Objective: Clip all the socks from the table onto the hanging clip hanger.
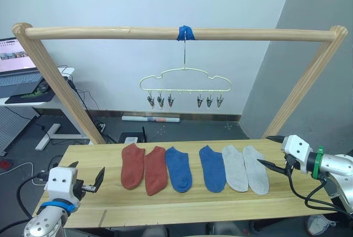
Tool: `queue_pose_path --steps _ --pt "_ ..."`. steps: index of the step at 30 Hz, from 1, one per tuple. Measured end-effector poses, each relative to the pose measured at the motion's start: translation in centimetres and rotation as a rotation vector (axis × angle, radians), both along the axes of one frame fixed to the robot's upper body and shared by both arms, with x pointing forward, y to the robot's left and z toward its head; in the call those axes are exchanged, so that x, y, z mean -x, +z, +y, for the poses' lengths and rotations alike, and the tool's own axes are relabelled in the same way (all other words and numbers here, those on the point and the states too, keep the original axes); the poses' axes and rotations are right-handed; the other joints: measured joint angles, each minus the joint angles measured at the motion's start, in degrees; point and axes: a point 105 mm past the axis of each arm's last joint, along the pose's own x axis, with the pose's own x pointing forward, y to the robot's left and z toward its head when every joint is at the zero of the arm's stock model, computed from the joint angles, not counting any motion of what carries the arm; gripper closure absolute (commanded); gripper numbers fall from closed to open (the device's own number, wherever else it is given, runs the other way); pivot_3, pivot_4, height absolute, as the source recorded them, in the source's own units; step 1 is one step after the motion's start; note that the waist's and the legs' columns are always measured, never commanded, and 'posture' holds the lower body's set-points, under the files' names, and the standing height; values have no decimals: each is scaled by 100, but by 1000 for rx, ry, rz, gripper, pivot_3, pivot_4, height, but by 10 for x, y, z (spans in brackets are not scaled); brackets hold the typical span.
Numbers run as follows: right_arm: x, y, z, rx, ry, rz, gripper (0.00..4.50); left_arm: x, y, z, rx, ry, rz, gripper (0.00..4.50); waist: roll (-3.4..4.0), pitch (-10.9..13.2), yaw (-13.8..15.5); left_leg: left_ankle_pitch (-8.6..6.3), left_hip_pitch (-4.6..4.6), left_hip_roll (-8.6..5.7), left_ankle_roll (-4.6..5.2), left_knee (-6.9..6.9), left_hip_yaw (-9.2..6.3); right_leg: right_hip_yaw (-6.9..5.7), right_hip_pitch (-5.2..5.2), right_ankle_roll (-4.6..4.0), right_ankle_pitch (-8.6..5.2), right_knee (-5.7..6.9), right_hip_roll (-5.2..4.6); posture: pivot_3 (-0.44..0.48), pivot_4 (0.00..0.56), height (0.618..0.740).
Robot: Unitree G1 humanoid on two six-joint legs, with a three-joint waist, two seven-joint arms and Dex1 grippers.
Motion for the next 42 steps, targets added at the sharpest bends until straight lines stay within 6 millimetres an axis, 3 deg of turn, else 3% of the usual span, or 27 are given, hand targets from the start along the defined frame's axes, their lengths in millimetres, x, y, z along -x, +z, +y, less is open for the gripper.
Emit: queue_pose_path --steps 9,23,28,35,38,42 --pt "2 5 -12 7 -40 -15 0 -1 0 2 -11 -4 17 17 0 0 -4 0 1 0 0 0 1 0 -5 0 0 0 0 -62 0 740" --pt "3 15 -30 1 -107 -35 0 -6 26 3 46 -91 -84 17 -1 -1 -26 -1 2 3 0 -1 13 6 -28 1 0 0 0 -74 0 740" --pt "5 15 -27 -14 -103 -23 0 -4 26 1 48 -102 -85 17 -1 -1 -50 -1 2 3 0 -1 14 8 -27 1 0 0 0 -87 4 740" --pt "12 28 -16 5 -59 -59 0 -13 32 -1 39 -91 -119 17 -5 25 -99 -2 1 3 -1 -1 13 7 -32 1 0 -1 -1 -164 51 740" --pt "18 39 -9 -7 -47 -70 0 -23 41 -15 78 -125 -161 17 -2 123 -165 -2 0 5 -2 3 13 10 -34 1 0 0 -2 -193 79 740" --pt "26 60 20 -52 31 -78 0 -48 57 -46 189 -161 -216 17 7 242 -262 -1 -13 8 -1 4 15 13 -19 4 1 10 3 -226 111 740"
